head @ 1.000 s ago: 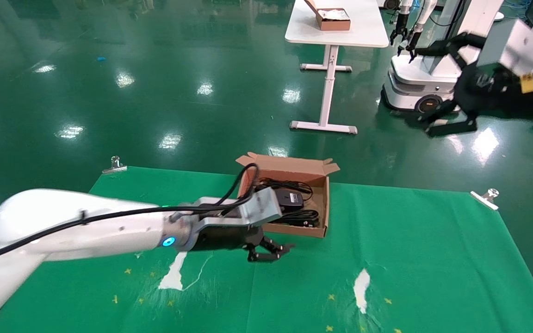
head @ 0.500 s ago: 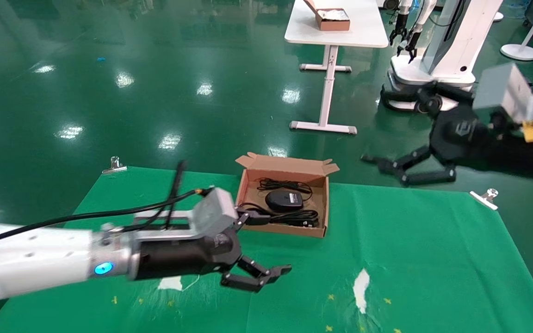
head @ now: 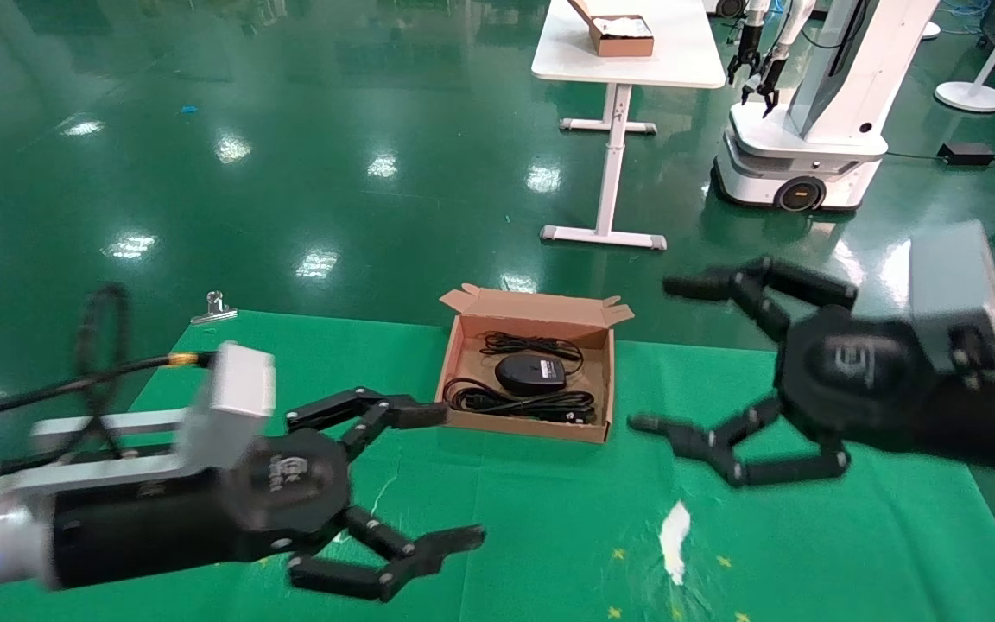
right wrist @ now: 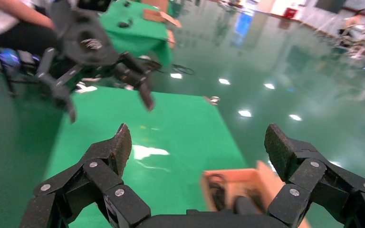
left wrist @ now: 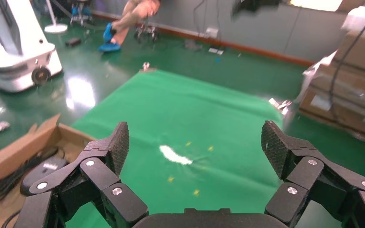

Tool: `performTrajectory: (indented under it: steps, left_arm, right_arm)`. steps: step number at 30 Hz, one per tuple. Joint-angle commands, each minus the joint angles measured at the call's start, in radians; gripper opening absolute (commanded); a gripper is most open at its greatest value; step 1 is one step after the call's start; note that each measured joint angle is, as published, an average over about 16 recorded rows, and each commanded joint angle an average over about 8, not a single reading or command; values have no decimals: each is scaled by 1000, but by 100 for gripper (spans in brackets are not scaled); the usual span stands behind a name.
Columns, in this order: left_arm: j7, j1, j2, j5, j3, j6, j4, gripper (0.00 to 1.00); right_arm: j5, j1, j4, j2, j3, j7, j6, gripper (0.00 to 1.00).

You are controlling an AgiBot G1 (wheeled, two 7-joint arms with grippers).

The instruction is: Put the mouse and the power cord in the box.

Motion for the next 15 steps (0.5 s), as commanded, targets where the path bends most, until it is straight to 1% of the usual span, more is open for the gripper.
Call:
performTrajectory:
  steps: [1, 8, 12, 15]
  left_arm:
    - [-1, 24, -26, -30, -38, 32, -20, 100]
    - [-2, 105, -113, -130, -168, 140, -86, 100]
    - [-3, 131, -141, -163, -210, 176, -107, 100]
    - [-3, 140, -150, -175, -226, 188, -114, 100]
  right_arm:
    - [23, -36, 38, 9, 11, 29, -6, 100]
    - [102, -162, 170, 40, 51, 131, -29, 100]
    - [140, -222, 232, 55, 70, 180, -40, 100]
    - [163, -258, 270, 64, 81, 204, -47, 100]
